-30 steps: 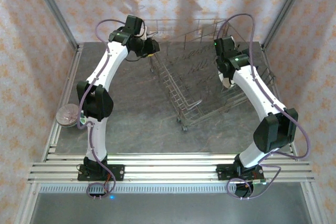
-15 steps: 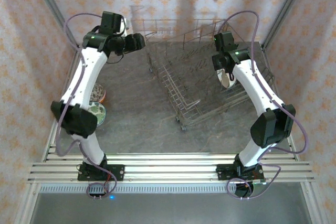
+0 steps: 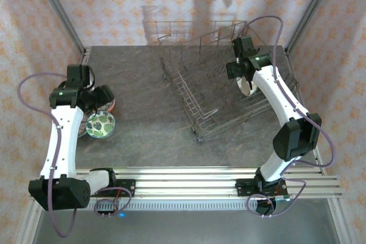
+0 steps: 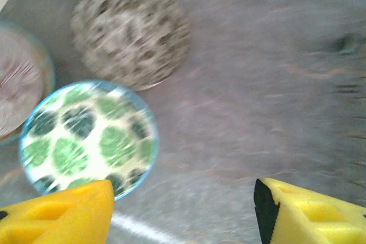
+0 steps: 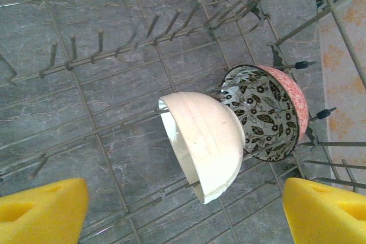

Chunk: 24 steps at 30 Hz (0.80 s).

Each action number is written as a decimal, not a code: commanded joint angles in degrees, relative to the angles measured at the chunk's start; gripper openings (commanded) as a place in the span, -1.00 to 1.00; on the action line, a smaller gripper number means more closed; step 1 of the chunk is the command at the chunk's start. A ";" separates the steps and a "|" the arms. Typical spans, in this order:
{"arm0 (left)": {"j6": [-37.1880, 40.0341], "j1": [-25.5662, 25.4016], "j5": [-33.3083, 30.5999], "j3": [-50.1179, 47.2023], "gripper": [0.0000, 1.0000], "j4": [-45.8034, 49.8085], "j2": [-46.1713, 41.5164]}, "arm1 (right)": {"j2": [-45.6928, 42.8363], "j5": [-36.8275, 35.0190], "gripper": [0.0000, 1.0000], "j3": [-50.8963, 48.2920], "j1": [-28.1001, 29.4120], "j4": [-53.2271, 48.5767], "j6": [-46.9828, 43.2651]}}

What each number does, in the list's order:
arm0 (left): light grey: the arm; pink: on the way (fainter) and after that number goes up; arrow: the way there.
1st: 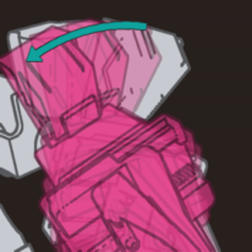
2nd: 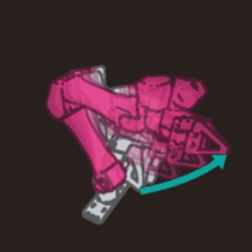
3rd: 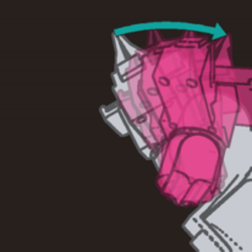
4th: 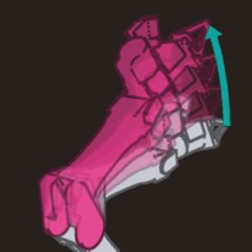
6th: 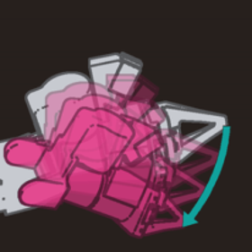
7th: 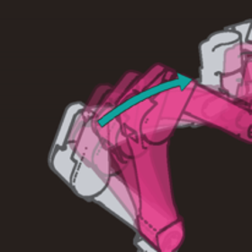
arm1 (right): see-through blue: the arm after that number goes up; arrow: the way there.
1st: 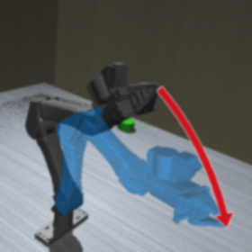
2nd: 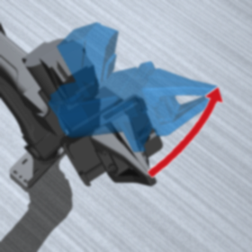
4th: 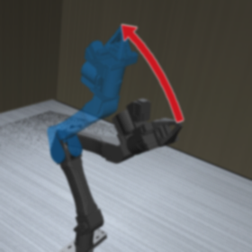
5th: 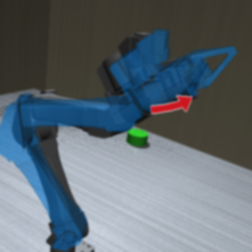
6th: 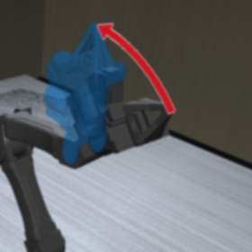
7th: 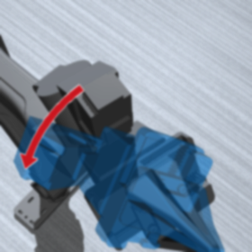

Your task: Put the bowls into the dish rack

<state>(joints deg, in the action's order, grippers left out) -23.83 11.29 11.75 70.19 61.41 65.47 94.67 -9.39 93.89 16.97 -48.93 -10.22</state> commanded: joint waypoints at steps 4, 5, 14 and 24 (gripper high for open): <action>1.23 9.57 -0.57 -10.64 0.32 1.93 -1.40 | -0.72 1.38 0.73 2.26 0.65 -2.05 0.74; 1.59 10.73 -0.50 -11.81 0.32 1.58 -0.95 | -0.65 1.54 0.73 2.27 0.64 -1.97 0.64; 2.97 17.52 2.74 -16.99 0.30 -2.40 3.52 | 1.72 2.20 0.73 5.65 0.67 -2.72 0.21; 2.30 18.29 0.60 -18.67 0.38 -6.09 6.47 | 5.00 2.96 0.73 8.86 0.62 -2.08 -0.85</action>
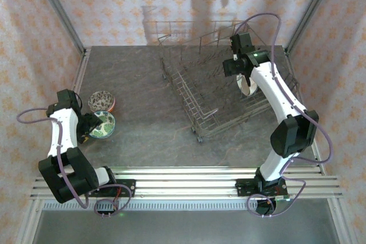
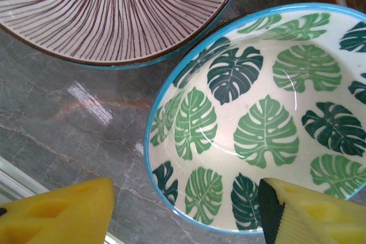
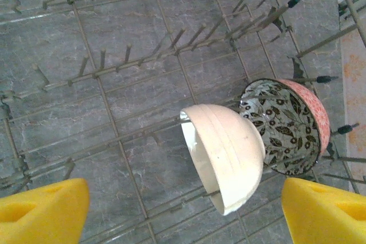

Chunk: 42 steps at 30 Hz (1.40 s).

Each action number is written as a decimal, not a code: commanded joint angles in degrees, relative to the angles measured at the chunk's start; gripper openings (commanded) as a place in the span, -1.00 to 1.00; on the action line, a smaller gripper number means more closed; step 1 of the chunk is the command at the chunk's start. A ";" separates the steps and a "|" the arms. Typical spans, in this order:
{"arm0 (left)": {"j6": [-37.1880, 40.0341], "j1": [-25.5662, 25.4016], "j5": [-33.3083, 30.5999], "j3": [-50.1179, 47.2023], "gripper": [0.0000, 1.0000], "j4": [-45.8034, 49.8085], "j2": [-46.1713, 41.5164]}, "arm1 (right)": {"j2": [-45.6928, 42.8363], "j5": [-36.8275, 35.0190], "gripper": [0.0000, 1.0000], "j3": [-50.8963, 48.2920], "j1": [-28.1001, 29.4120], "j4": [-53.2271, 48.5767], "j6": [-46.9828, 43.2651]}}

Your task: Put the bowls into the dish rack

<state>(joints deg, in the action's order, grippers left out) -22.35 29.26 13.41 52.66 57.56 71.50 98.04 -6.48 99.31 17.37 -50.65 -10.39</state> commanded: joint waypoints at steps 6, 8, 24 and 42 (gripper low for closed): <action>0.35 0.27 -2.33 -2.91 0.35 -4.24 1.09 | 6.16 0.06 0.73 10.89 0.25 -3.36 -2.07; 0.32 0.17 -2.71 -3.36 0.32 -5.08 1.23 | 7.76 0.71 0.72 13.99 0.27 -4.44 -2.06; 2.22 -2.21 -6.37 -2.02 -0.03 -8.20 5.23 | 16.81 1.03 0.71 29.23 0.92 -11.05 -0.86; 1.26 -13.18 2.52 -1.87 -0.56 -7.74 7.55 | 16.25 -2.88 0.68 28.66 2.16 -12.90 0.09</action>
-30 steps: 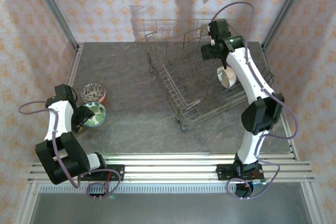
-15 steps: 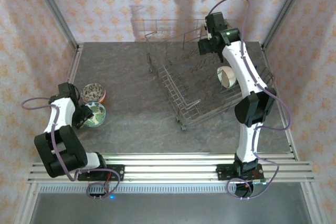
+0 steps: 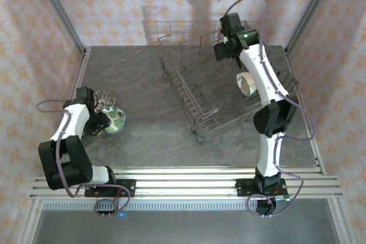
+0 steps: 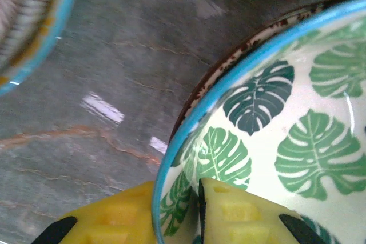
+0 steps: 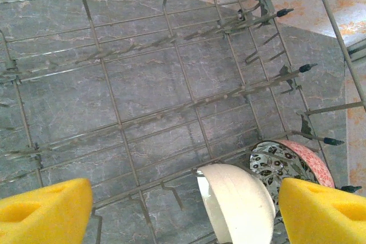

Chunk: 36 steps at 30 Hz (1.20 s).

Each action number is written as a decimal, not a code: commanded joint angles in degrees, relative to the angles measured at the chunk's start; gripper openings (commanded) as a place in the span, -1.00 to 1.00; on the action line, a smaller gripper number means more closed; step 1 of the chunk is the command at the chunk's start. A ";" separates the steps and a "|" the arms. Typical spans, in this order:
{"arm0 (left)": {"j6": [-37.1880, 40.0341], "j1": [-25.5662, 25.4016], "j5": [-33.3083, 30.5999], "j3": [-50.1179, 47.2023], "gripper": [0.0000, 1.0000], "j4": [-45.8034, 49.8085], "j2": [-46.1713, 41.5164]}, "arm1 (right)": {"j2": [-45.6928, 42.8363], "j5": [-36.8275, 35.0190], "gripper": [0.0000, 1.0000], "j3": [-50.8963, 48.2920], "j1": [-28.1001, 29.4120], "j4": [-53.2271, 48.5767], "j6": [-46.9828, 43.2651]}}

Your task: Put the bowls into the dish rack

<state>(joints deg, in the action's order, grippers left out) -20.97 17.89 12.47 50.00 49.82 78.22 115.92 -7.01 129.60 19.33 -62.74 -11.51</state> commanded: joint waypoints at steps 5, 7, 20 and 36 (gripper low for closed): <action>-1.66 -6.42 6.89 1.37 -0.55 -1.71 3.43 | -4.42 -2.23 0.68 -6.34 0.20 1.73 2.32; -2.62 -7.95 7.22 1.57 -0.52 -2.22 3.98 | -4.90 -2.14 0.68 -7.42 0.25 2.17 2.62; 4.33 -8.43 -0.13 11.87 0.22 4.38 2.29 | -6.53 -0.80 0.67 -9.72 0.77 3.85 4.32; 10.91 -4.82 4.38 13.29 0.09 3.37 12.02 | -8.40 -2.40 0.67 -11.11 1.39 3.11 5.17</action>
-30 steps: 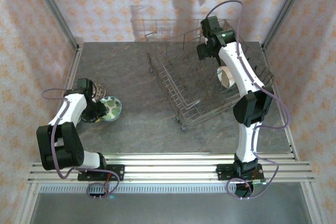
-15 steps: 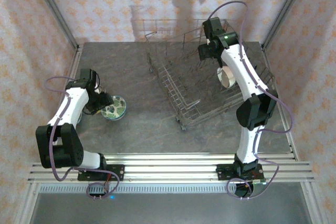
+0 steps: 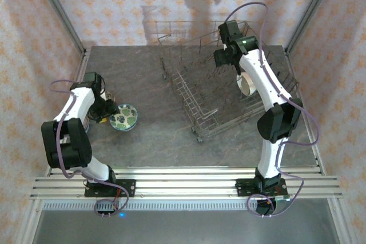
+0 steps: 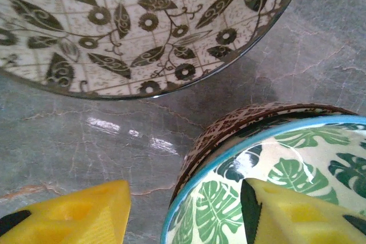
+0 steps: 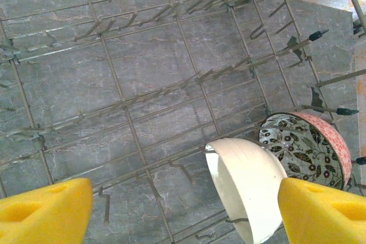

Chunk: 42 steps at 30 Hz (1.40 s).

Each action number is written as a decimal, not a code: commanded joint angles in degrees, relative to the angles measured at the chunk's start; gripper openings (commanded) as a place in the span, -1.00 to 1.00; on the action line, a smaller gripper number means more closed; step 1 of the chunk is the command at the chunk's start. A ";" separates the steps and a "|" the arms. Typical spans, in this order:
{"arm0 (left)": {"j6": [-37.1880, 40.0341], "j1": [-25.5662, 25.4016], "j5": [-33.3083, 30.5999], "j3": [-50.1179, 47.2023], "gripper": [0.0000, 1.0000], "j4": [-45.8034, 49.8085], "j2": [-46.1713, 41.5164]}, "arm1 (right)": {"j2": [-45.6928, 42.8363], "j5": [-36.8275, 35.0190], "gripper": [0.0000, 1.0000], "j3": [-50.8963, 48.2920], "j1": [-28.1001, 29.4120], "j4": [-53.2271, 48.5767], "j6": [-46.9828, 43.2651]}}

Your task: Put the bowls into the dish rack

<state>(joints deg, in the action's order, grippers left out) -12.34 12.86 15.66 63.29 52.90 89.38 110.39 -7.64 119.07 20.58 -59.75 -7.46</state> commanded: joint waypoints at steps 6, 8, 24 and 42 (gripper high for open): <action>2.44 0.23 2.18 -0.11 -0.11 -0.21 1.74 | -2.57 -1.77 0.67 -0.52 0.08 0.23 1.13; 2.58 0.21 2.27 -0.26 -0.24 -0.26 1.76 | -2.49 -1.68 0.67 -0.50 0.11 0.33 1.14; 1.62 -0.09 3.98 -1.09 -0.66 1.47 -3.05 | -1.67 -1.51 0.67 -0.80 0.12 1.51 0.17; -0.53 -0.96 4.35 -2.19 -1.00 3.33 -9.26 | -0.97 -0.61 0.67 -0.24 0.08 2.86 -1.17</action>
<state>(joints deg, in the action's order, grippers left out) -11.94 12.32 19.57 61.43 54.19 82.41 110.30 -7.68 118.58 20.58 -57.60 -7.75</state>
